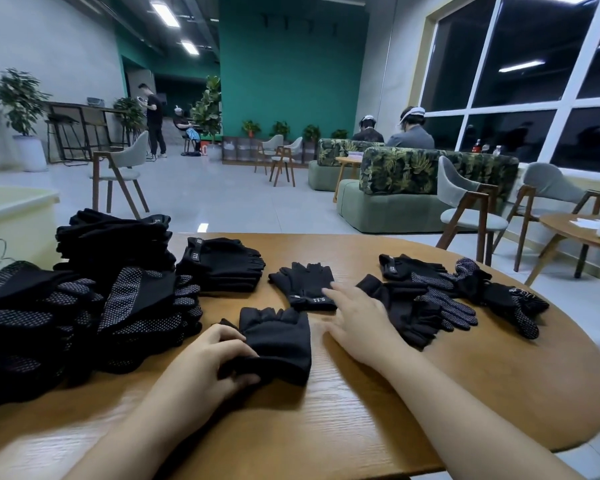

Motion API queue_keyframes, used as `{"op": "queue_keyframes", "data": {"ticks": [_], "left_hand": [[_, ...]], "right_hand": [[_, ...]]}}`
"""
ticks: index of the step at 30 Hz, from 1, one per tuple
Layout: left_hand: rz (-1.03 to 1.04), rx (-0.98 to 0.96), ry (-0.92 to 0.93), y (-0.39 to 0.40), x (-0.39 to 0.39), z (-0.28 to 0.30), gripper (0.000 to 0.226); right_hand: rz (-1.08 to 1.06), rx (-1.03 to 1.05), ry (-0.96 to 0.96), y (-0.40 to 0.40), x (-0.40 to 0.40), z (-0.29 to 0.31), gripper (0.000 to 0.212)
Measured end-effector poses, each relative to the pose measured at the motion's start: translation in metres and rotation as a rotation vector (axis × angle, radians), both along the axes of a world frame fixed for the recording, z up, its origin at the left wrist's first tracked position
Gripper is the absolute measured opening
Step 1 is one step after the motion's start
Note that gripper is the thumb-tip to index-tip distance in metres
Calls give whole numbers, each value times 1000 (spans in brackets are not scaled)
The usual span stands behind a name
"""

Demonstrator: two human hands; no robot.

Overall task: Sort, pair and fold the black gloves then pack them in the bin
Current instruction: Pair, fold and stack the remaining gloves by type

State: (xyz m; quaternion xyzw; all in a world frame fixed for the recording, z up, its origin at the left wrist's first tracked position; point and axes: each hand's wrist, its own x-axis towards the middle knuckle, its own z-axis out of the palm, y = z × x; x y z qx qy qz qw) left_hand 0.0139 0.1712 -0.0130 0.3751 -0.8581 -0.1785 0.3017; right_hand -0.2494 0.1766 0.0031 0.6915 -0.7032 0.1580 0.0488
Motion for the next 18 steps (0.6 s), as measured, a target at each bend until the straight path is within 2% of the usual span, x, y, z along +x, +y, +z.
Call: {"op": "queue_keyframes", "data": {"ticks": [4, 6, 8, 9, 11, 12, 14, 18], "left_hand": [[-31, 108, 50, 0, 0, 0, 19], [-44, 119, 68, 1, 0, 0, 44], [-43, 100, 101, 0, -2, -2, 53], [-28, 92, 115, 1, -2, -1, 44], [47, 124, 97, 3, -3, 0, 9], [67, 98, 70, 3, -3, 0, 16], [95, 73, 26, 2, -3, -5, 36], [147, 72, -2, 0, -5, -6, 55]], "right_hand": [[34, 158, -85, -30, 10, 0, 53], [-35, 162, -108, -40, 11, 0, 47], [-100, 118, -66, -43, 11, -1, 36], [-106, 98, -9, -43, 11, -2, 33], [-81, 61, 79, -43, 10, -7, 34], [-72, 25, 73, -43, 9, -10, 34], [-103, -70, -74, -40, 8, -9, 31], [-118, -226, -443, -28, 14, 2, 26]]}}
